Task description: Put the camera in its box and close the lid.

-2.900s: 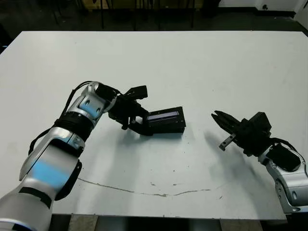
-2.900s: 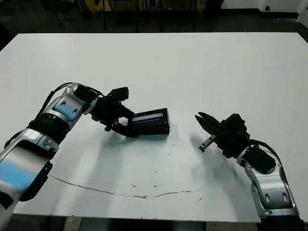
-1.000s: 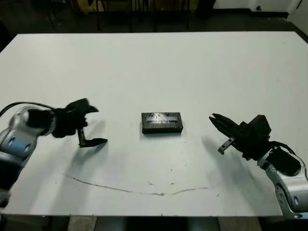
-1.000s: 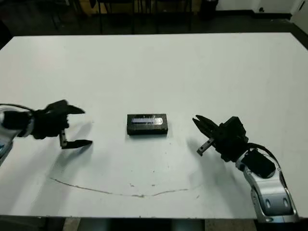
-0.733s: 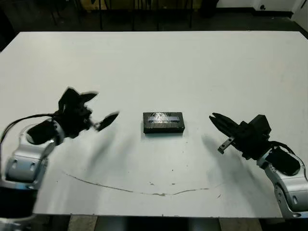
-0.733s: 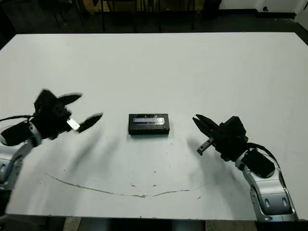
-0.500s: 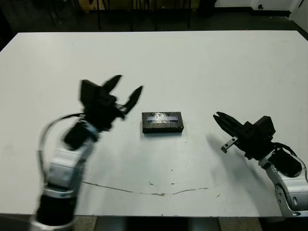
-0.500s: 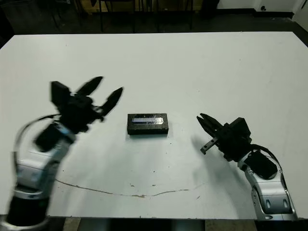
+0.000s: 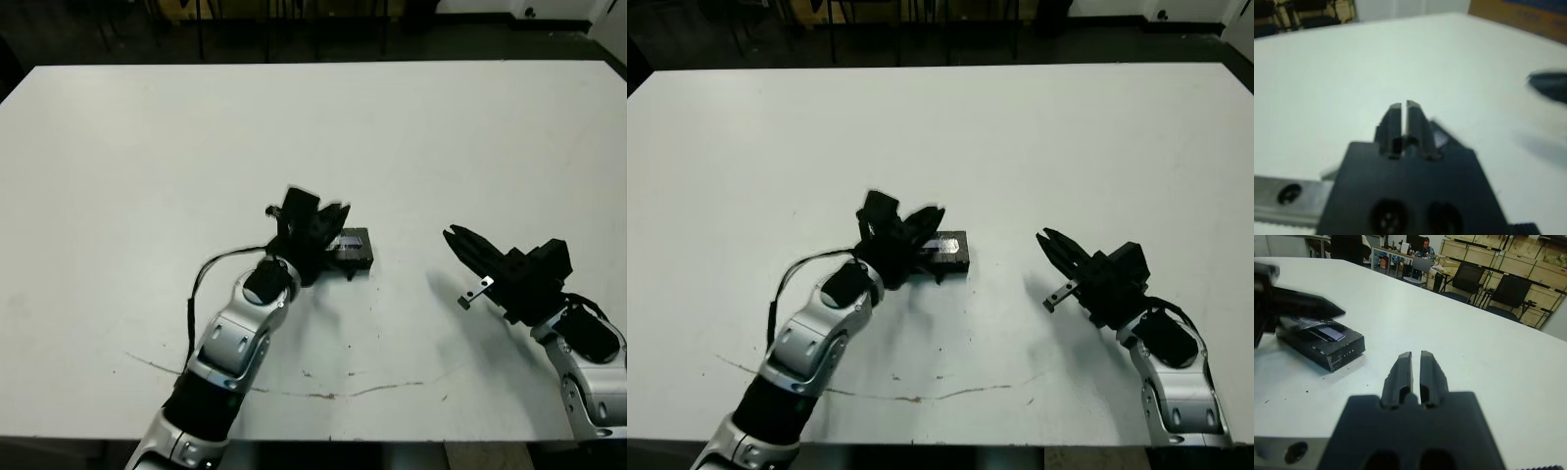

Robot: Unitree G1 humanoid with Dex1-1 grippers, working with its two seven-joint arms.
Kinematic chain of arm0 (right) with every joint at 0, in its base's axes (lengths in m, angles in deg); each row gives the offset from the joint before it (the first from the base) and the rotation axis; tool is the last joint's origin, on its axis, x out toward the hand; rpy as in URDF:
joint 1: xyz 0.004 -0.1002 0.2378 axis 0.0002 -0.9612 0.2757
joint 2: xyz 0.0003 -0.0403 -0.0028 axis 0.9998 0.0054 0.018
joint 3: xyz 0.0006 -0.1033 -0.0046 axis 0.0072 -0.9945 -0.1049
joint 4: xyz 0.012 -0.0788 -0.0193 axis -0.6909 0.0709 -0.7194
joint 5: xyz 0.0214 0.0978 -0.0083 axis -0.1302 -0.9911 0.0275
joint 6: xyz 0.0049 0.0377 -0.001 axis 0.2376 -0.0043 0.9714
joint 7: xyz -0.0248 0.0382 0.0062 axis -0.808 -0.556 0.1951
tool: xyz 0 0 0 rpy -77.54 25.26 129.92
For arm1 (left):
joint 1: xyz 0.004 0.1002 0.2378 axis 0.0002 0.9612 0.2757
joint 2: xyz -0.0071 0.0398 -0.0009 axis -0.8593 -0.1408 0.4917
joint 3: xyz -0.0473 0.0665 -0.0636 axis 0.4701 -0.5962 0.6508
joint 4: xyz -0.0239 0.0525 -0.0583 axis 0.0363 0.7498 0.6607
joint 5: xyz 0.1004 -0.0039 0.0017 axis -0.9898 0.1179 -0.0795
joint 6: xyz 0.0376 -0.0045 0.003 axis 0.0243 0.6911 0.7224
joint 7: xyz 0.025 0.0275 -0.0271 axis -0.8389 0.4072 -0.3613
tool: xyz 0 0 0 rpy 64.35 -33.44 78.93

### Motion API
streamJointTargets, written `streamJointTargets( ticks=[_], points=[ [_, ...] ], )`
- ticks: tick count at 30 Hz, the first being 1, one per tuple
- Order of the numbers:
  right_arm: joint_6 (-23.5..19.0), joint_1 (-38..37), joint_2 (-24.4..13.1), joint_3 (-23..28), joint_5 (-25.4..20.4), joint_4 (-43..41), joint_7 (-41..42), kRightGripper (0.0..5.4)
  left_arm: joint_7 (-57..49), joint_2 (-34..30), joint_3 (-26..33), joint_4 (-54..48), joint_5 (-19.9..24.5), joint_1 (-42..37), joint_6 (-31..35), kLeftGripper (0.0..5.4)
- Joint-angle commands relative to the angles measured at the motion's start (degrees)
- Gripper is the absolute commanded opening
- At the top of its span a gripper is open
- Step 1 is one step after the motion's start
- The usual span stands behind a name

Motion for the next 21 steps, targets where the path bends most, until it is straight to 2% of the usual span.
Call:
streamJointTargets(
  ticks=[1, 8, 15, 18, 21],
  points=[
    [-1.82, -0.9, -0.64, 0.1, 0.54, -1.09, -0.57, 0.0, -1.4, -0.22, 1.26, 3.29, -0.32, 3.09, 7.18, 0.02],
    [-4.72, -1.25, -1.0, -0.01, 0.86, -3.2, -1.04, 0.0, -1.62, -0.06, 3.48, 3.53, 0.26, 5.4, 11.86, 0.02],
    [0.22, -0.78, 0.4, 0.04, -0.42, 0.6, 0.88, 0.0, -0.91, -0.71, 6.17, 1.09, 2.31, 7.75, 13.64, 0.02],
    [0.61, -0.93, 0.99, -0.07, -0.86, 0.29, 0.7, 0.0, 1.04, -2.47, 6.45, -5.69, 3.19, 10.07, 10.62, 0.02],
    [-0.68, -1.57, 2.33, -0.02, -1.33, -2.05, -1.3, 0.0, 4.66, -6.13, 6.99, -12.56, 3.24, 13.39, 0.73, 0.02]
  ],
)
